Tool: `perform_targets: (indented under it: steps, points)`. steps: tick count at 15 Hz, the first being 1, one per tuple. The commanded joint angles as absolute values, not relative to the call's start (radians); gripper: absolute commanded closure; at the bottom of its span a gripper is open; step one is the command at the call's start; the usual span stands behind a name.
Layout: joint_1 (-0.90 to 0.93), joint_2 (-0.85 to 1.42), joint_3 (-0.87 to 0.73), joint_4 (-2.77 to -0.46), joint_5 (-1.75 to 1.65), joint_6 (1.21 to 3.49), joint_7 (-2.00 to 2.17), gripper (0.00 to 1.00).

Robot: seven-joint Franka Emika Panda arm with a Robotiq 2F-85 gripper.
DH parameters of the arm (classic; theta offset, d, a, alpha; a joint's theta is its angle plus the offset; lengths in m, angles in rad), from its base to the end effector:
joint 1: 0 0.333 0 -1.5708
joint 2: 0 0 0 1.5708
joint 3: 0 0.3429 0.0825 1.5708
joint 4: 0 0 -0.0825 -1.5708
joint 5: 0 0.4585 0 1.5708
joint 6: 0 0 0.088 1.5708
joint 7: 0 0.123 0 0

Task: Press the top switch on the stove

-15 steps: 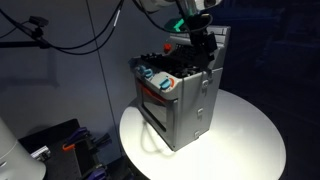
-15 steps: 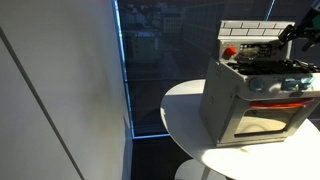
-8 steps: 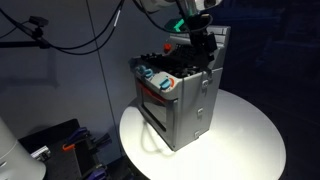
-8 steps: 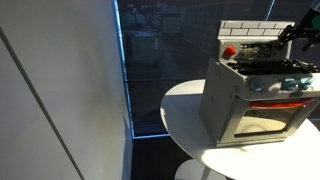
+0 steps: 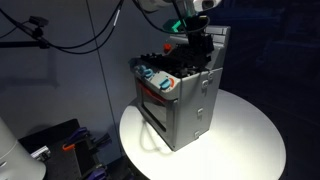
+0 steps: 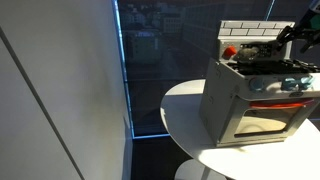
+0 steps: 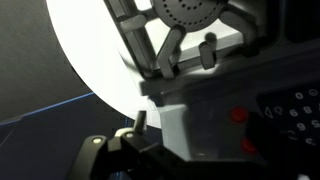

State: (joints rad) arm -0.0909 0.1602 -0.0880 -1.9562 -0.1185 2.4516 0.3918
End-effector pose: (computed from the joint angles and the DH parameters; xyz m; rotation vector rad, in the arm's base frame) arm 0.6835 -0.1230 0.4042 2.9391 -0.7325 0.5264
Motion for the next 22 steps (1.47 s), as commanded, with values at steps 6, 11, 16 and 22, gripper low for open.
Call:
perform_targets:
  steps: [6, 11, 16, 22]
  points:
    - [-0.070, 0.182, -0.097, -1.908, -0.084, 2.430, 0.391, 0.00]
    - [-0.069, 0.190, -0.100, -1.894, -0.087, 2.427, 0.393, 0.00]
    - [-0.068, 0.181, -0.098, -1.904, -0.085, 2.409, 0.385, 0.00]
    - [-0.069, 0.163, -0.098, -1.918, -0.087, 2.379, 0.382, 0.00]
